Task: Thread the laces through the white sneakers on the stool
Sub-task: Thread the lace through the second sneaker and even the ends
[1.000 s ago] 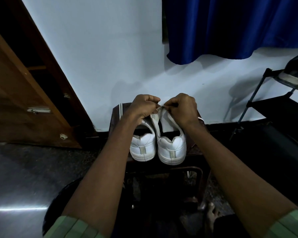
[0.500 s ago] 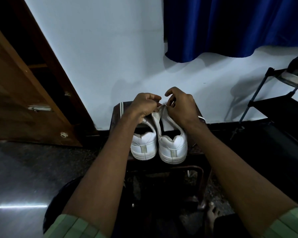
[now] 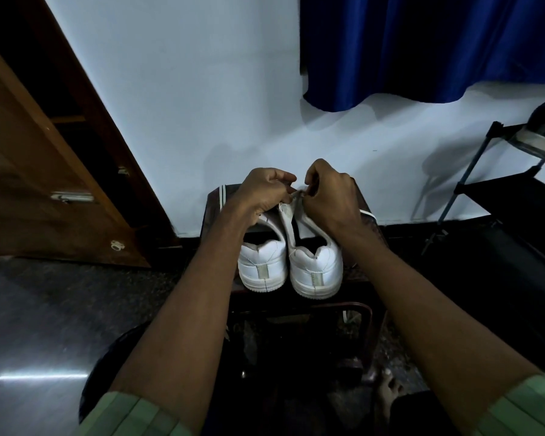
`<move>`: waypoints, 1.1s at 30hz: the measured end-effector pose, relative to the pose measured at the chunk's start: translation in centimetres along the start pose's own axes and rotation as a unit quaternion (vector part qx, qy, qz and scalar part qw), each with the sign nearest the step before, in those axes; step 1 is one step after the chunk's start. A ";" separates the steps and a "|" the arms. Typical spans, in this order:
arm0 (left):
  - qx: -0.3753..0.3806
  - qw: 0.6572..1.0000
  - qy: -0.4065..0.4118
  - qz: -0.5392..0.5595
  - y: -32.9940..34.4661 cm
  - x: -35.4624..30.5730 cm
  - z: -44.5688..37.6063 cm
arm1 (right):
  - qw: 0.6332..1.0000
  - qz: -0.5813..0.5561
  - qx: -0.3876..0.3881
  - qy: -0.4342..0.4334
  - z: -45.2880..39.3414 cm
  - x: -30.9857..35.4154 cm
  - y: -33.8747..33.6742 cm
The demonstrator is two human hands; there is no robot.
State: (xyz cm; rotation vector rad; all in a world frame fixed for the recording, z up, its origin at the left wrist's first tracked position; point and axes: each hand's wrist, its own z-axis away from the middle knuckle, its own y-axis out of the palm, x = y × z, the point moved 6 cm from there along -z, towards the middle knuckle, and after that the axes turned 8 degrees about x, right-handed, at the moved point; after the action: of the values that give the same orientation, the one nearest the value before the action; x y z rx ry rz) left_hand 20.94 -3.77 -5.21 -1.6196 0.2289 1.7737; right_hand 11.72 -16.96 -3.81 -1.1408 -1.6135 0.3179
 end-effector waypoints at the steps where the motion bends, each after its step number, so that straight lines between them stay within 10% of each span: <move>1: 0.001 1.000 0.001 0.000 0.0 0.0 0.0 | 1.000 -0.013 -0.013 0.013 0.0 -0.3 0.2; 33: -0.075 0.997 0.000 -0.020 -0.3 0.6 -0.4 | 0.981 -0.154 -0.045 0.109 -0.5 -3.8 1.7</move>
State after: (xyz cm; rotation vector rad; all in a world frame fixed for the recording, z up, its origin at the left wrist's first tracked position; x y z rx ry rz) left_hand 21.50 -3.58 -5.72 -1.7179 0.0632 1.7958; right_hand 12.86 -19.31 -7.04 -0.9375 -1.5904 -0.0797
